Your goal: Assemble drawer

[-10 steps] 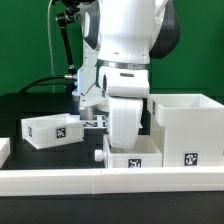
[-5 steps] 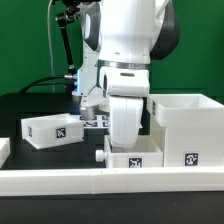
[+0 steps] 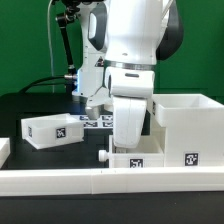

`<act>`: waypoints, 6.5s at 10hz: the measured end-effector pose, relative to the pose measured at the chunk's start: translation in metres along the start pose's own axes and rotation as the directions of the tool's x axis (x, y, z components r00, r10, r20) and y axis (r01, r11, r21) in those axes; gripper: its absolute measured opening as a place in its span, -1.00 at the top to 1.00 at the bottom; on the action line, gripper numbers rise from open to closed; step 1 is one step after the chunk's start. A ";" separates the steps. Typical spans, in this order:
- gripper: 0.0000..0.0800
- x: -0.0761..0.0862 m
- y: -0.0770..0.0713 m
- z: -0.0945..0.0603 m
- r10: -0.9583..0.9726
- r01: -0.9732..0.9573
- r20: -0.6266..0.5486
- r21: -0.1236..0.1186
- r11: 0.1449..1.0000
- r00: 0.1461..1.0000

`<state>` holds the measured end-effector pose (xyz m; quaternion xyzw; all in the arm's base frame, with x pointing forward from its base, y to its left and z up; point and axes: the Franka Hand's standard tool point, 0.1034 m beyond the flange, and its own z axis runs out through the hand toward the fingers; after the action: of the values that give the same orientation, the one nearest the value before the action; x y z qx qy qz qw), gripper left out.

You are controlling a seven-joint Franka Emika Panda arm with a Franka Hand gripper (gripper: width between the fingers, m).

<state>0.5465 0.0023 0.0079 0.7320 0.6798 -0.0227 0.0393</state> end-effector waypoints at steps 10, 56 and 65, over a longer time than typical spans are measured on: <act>0.90 0.002 -0.002 0.001 -0.089 0.088 0.035 0.011 0.996 0.995; -0.62 0.027 0.044 -0.009 -0.048 0.075 -0.290 0.082 0.994 0.956; -0.62 -0.024 0.046 -0.006 -0.011 0.040 -0.270 0.101 0.994 0.963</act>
Offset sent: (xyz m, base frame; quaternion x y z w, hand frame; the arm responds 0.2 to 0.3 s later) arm 0.0000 0.0000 0.0000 0.0000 0.0000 0.0000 1.0000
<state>0.5902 -0.0239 0.0175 0.7206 0.6860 0.0407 -0.0922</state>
